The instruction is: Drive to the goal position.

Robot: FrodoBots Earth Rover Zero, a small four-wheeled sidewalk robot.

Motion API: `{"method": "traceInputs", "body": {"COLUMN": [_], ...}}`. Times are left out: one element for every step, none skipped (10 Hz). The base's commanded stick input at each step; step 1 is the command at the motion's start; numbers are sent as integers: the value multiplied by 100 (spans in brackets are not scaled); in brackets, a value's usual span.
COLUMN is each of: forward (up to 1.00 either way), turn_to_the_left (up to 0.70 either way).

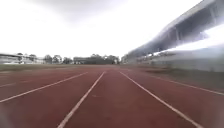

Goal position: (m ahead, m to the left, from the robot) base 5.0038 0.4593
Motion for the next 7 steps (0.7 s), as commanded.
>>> {"method": "traceInputs", "body": {"forward": [45, 45, 45, 45, 45, 45, 45], "turn_to_the_left": [0, 0, 0, 0, 0, 0, 0]}}
